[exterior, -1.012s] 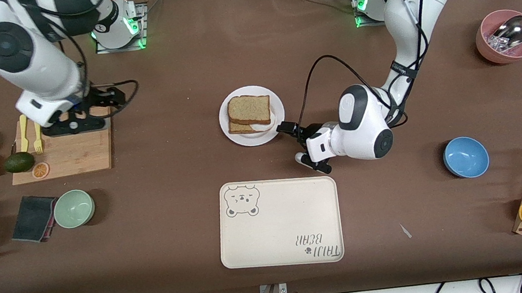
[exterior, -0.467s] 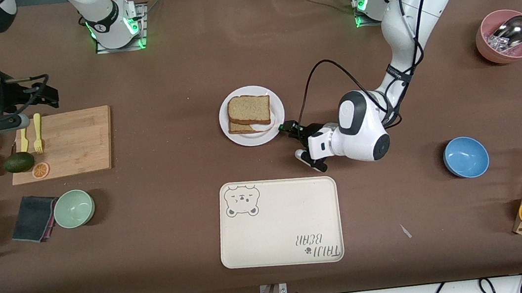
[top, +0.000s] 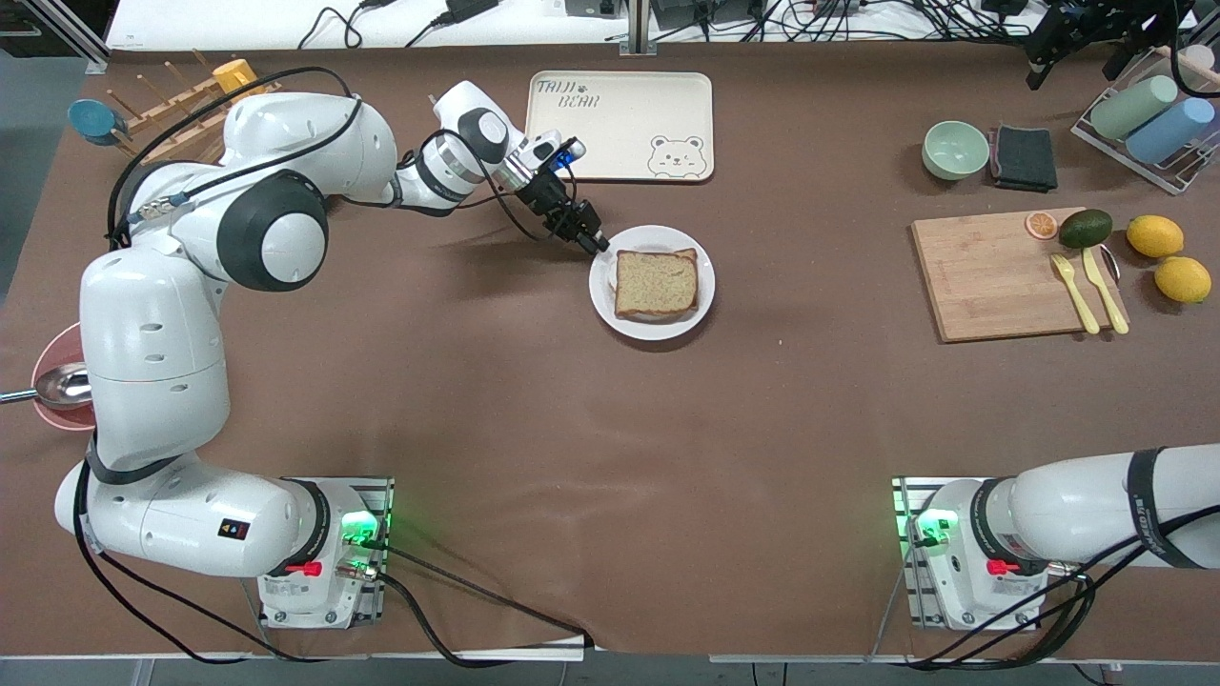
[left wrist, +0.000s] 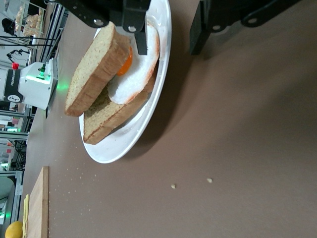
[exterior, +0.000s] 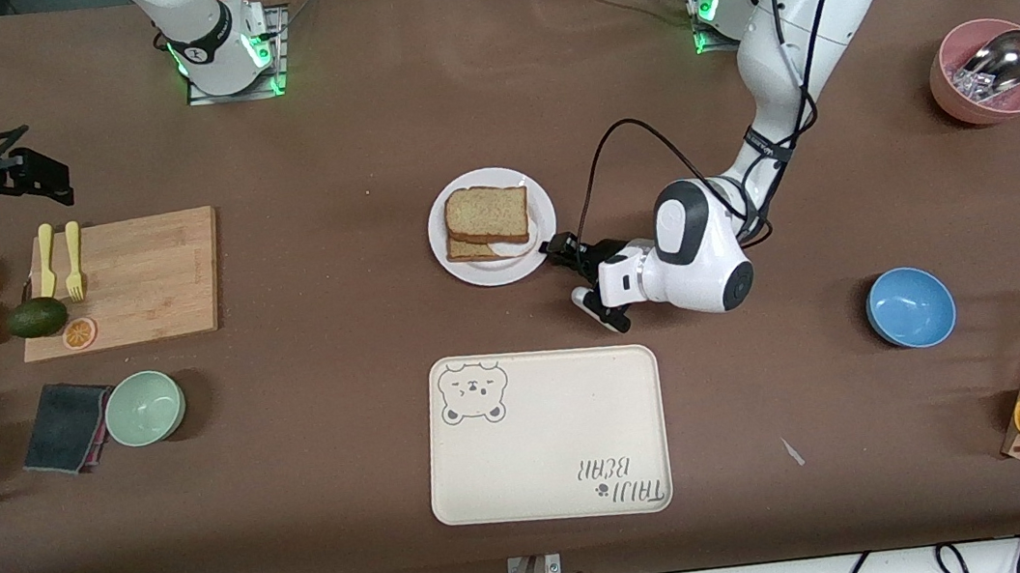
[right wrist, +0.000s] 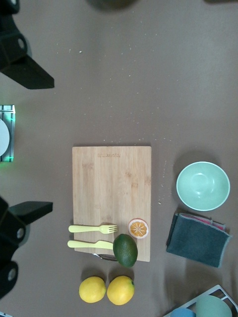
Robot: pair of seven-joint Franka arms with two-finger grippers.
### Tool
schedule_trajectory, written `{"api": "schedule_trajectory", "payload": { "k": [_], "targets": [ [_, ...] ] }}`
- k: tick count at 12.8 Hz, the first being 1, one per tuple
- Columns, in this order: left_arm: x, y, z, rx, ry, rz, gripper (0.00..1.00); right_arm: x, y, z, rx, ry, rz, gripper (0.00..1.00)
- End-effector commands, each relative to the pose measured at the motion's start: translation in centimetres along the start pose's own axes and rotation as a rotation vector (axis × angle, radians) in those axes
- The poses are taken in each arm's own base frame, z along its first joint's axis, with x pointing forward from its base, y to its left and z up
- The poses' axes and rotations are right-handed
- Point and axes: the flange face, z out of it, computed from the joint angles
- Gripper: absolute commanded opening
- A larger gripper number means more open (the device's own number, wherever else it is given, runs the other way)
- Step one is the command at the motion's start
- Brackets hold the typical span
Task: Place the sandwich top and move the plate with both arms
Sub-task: 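Withdraw the right gripper while the left gripper grasps the plate rim, then slide the plate with the left gripper onto the cream tray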
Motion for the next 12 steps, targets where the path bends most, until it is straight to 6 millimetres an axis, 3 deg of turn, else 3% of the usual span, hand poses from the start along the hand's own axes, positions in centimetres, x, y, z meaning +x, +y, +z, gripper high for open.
{"api": "schedule_trajectory", "payload": {
  "k": [1,5,7,10,12],
  "targets": [
    [-0.3,-0.2,0.8,-0.019,0.018,0.019,0.22,0.4,-0.4,-0.2,0.023,-0.009,-0.001,1.00],
    [-0.3,0.0,2.6,-0.009,0.009,0.022,0.14,0.8,-0.6,-0.1,0.061,0.001,0.014,1.00],
    [-0.2,0.0,2.6,-0.013,0.013,0.020,0.02,0.8,-0.8,-0.1,0.068,0.000,0.043,1.00],
    [0.1,0.4,0.9,-0.023,0.025,0.028,0.00,0.9,-0.4,0.1,0.071,-0.004,0.046,1.00],
    [0.0,0.0,-2.2,-0.054,0.026,0.022,0.00,0.9,-0.5,0.2,0.071,-0.006,0.043,1.00]
  ]
}}
